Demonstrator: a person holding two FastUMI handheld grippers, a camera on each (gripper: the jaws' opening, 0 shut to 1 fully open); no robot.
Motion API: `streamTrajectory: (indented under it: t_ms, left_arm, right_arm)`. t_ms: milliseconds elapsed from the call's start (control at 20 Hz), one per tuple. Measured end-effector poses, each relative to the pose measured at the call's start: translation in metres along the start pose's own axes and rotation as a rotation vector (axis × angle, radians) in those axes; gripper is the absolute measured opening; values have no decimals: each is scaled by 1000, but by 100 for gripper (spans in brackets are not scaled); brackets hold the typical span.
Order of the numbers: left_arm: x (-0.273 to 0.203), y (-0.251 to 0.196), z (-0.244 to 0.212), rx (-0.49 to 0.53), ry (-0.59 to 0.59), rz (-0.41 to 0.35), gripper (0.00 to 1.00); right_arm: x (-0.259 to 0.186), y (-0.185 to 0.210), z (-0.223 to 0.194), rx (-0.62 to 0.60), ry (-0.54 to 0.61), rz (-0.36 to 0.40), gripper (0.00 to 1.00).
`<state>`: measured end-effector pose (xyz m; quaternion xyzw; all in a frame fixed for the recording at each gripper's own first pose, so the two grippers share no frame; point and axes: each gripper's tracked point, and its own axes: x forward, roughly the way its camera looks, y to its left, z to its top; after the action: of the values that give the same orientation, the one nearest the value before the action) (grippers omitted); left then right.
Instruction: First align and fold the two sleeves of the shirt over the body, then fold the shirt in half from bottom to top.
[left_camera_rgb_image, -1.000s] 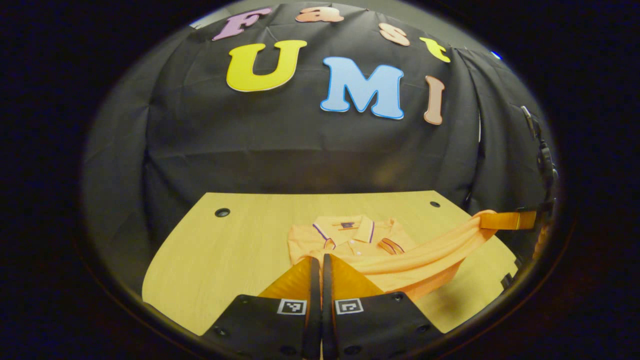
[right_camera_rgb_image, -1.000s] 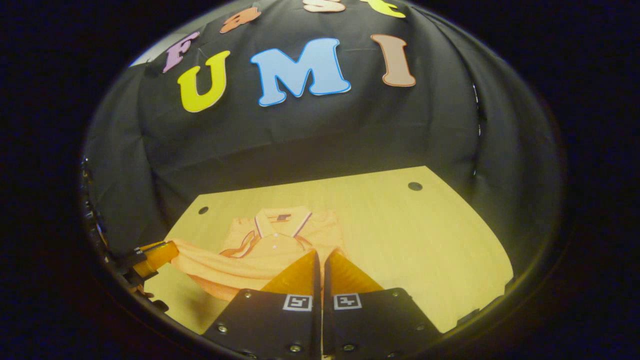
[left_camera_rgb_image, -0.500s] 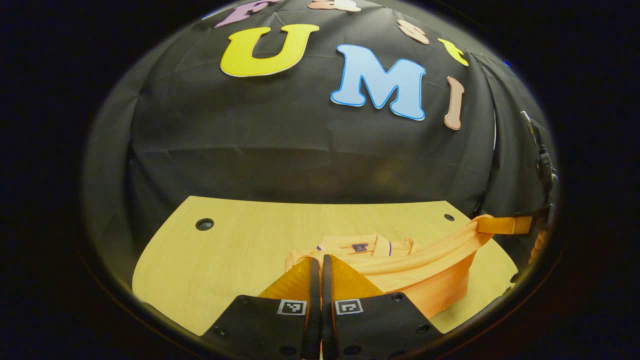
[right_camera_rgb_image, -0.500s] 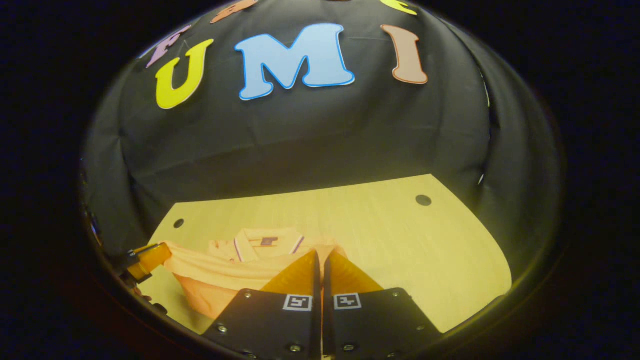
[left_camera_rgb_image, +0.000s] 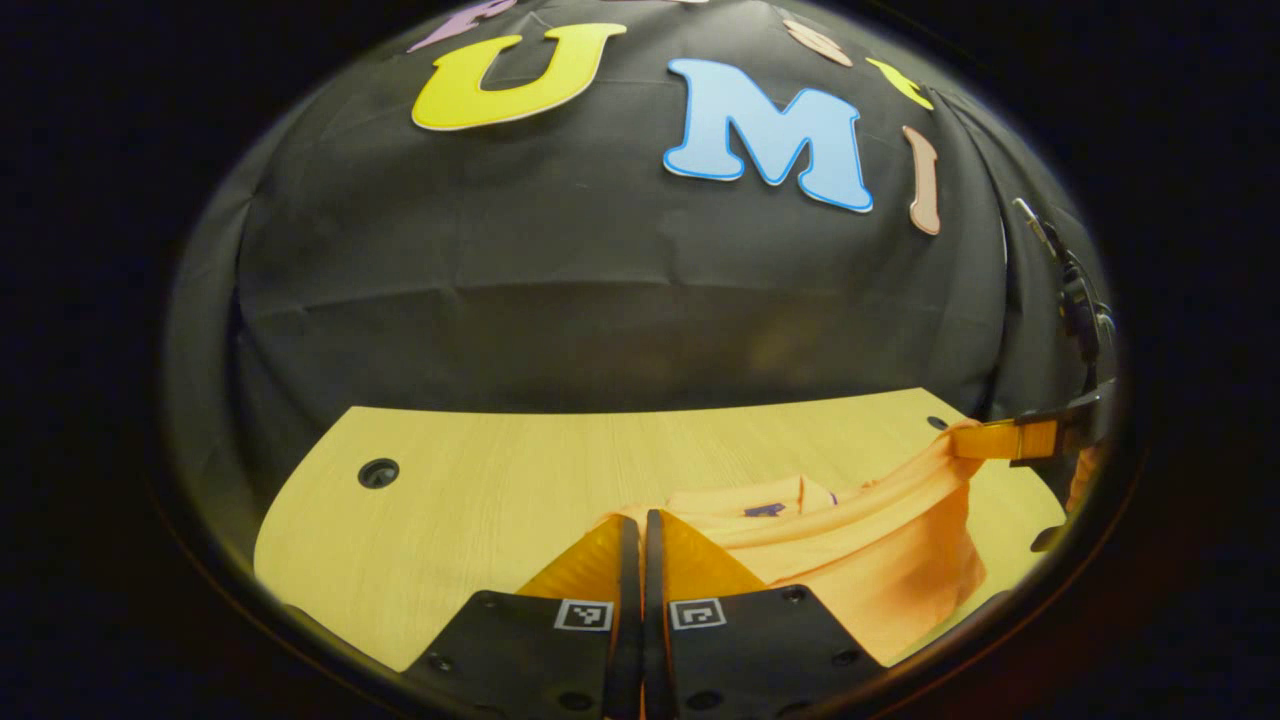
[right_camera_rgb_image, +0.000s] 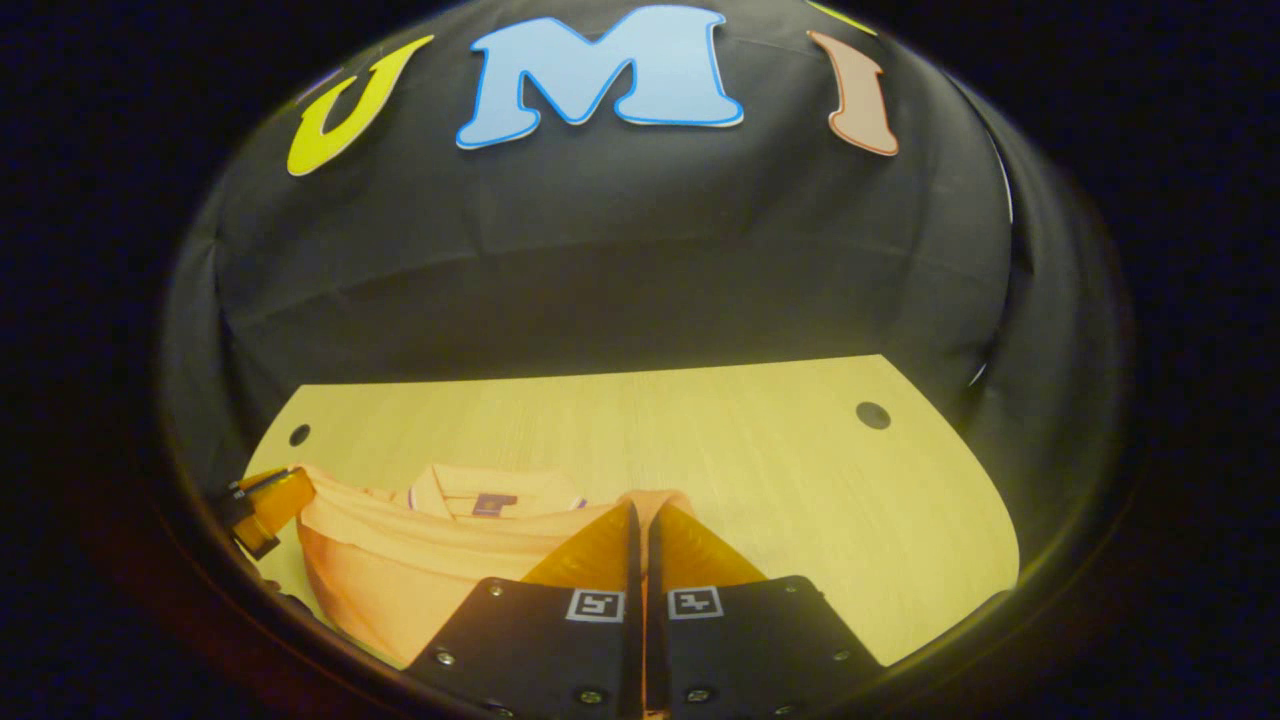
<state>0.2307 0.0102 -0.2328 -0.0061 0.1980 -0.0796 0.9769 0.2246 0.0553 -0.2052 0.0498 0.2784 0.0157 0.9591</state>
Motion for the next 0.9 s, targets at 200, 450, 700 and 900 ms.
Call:
streamTrajectory:
  t_ms: [200,450,700,900]
  left_arm:
    - [17,6,-15,-4,18,19,6]
    - [28,10,-33,0,65,25,8]
    - [19,7,-39,-8,99,26,18]
    - [-3,6,-28,-10,87,51,45]
  right_arm:
    - [23,1,-17,-8,46,-10,2]
    - [32,3,-32,-36,89,-14,5]
    - [22,-3,-28,-59,77,-30,20]
    - [-1,-3,-17,-52,35,-11,48]
